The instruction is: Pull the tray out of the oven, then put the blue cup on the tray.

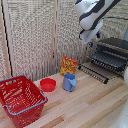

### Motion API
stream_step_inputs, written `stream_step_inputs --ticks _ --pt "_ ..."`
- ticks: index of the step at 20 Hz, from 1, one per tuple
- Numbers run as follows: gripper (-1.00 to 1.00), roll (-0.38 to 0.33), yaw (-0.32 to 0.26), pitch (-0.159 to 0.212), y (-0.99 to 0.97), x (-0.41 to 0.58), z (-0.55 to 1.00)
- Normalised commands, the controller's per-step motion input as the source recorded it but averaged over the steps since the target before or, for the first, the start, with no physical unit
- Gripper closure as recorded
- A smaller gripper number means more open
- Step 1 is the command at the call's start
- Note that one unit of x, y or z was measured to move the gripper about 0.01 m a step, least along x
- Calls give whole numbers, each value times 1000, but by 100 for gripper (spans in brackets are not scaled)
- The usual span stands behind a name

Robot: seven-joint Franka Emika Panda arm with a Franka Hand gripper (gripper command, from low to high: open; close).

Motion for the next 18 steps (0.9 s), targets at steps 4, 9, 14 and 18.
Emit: stream_step_inputs --ticks 4,9,14,18 --pt "-100 118 -243 -98 433 -40 39" --pt "-100 30 -188 -129 674 -7 -103" --pt "-100 19 -168 -103 733 0 -219" --pt "-100 61 -163 -32 666 -9 -212"
